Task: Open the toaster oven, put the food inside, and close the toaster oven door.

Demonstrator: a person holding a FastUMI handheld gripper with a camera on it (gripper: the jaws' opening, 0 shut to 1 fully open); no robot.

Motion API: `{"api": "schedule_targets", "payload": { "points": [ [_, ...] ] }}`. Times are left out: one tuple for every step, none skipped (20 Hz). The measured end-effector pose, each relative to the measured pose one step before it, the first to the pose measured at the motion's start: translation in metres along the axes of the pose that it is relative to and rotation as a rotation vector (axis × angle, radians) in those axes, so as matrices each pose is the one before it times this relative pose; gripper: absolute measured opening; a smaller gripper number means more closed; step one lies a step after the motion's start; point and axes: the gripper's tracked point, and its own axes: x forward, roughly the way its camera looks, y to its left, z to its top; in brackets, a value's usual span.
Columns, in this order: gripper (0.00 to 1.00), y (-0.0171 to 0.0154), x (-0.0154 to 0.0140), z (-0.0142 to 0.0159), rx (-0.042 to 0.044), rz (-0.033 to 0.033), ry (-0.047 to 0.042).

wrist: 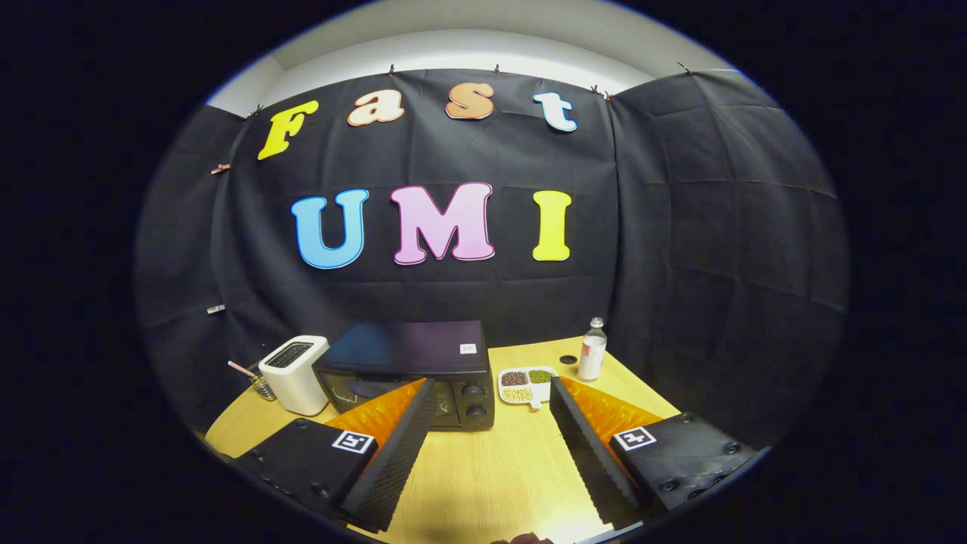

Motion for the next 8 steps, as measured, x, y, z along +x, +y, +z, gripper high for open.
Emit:
{"api": "schedule_targets", "payload": {
  "points": [
    [0.99, 0.00149, 0.00129, 0.00230, 0.00728, 0.00253, -0.00465],
    [0.99, 0.00283, 0.00179, 0.00303, 0.00652, 0.00762, -0.00580],
    [0.99, 0.00182, 0.00018, 0.00336, 0.00116, 0.00538, -0.00448],
    [0.99, 0.00154, 0.00182, 0.00246, -0.00407, 0.00450, -0.00402],
    [0.99, 0.00110, 0.00184, 0.00151, -0.00883, 0.00223, -0.00401],
    [0.99, 0.00116, 0.00225, 0.00059, -0.01043, -0.00132, -0.00108],
    [0.99, 0.00217, 0.00179, -0.00085, -0.00854, 0.00485, 0.00212],
    [0.99, 0.00426, 0.00239, -0.00196, -0.00547, 0.00898, 0.00714]
  ]
}}
